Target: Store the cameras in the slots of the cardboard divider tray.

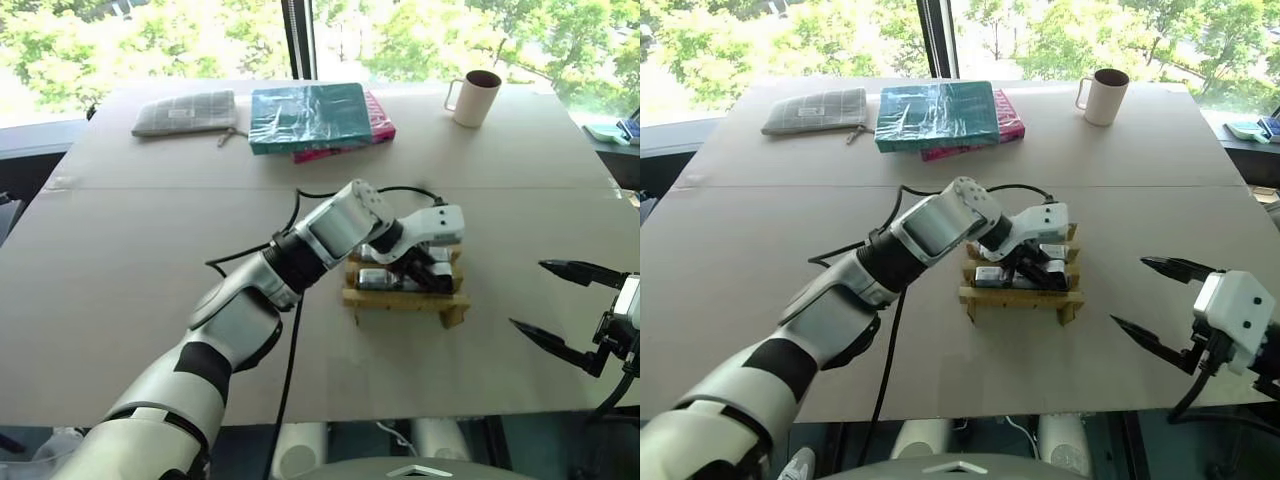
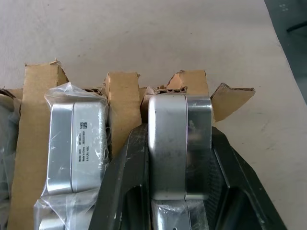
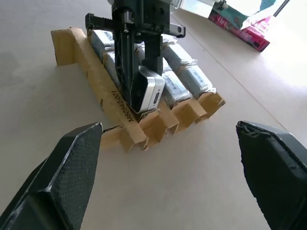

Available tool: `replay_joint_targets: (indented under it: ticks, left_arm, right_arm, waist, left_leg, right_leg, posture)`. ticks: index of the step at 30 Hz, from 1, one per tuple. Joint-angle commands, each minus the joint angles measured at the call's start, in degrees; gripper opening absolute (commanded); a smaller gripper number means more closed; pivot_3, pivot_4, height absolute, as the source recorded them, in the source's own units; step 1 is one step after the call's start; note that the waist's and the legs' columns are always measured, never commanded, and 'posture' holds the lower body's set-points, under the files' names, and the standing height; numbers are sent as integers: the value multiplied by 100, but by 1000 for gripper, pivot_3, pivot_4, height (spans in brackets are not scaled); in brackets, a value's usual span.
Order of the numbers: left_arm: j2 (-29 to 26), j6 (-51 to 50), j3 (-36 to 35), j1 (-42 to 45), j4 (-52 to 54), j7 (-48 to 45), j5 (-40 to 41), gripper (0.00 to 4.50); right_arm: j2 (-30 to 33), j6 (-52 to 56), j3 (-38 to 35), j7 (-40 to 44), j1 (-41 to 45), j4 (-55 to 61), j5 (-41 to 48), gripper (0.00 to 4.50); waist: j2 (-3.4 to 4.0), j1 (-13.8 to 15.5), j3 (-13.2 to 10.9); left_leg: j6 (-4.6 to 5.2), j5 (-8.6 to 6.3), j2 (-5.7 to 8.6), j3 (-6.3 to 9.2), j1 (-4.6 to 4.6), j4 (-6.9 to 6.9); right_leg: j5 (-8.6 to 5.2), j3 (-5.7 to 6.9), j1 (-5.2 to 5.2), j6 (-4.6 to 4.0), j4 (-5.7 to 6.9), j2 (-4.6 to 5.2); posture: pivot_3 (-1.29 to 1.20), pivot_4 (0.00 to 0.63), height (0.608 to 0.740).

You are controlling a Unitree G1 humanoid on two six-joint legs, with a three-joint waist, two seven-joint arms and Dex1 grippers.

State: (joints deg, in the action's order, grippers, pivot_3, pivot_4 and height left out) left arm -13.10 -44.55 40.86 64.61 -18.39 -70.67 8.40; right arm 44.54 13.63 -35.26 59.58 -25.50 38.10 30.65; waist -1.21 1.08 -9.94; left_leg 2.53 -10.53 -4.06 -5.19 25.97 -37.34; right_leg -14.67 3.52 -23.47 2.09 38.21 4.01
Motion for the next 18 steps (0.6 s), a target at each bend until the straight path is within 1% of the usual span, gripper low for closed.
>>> replay_joint_targets:
  ticks: [1, 8, 14, 16, 17, 18]
  left_arm:
    - [102, 223, -37, 116, -163, 157, -304, 794]
    - [146, 341, 78, 149, -296, 184, -672, 794]
    - [125, 237, 87, 134, -221, 68, -784, 794]
    - [152, 100, 27, 140, -125, 97, -761, 1836]
    - [167, -3, -28, 155, -36, 94, -719, 2049]
    - [179, -115, -86, 170, 59, 78, -665, 2673]
  right_arm:
    - [-17, -146, -272, -9, -22, 34, 37, 4438]
    - [-23, -148, -231, -103, -40, 97, 48, 4438]
    - [-23, -162, -177, -163, -51, 126, 36, 4438]
    - [-18, -164, -160, -169, -47, 126, 36, 4500]
    - [-14, -164, -155, -169, -43, 123, 39, 4500]
    - [-13, -165, -155, -166, -44, 120, 42, 4500]
  waist:
    - [0, 0, 0]
    - [0, 7, 1]
    - [3, -15, 2]
    - [3, -15, 2]
    - [3, -15, 2]
    - [3, -14, 2]
  left_leg:
    - [0, 0, 0, 2, 0, -2]
    - [3, 1, 10, 21, -3, -13]
    - [3, 1, 10, 25, -5, -12]
    - [3, 1, 10, 24, -5, -12]
    - [3, 1, 10, 24, -5, -12]
    - [3, 1, 10, 24, -5, -12]
  right_leg:
    - [-1, 0, 2, -2, 0, 0]
    - [-5, 2, 16, -9, 0, 1]
    - [-5, 1, 18, -9, 0, -2]
    - [-5, 1, 18, -9, 0, -2]
    - [-5, 1, 18, -9, 0, -2]
    - [-5, 1, 18, -9, 0, -1]
  posture:
    - [0, 150, 740]
    - [0, 150, 740]
    - [0, 150, 740]
    - [0, 150, 740]
    - [0, 150, 740]
    - [0, 150, 740]
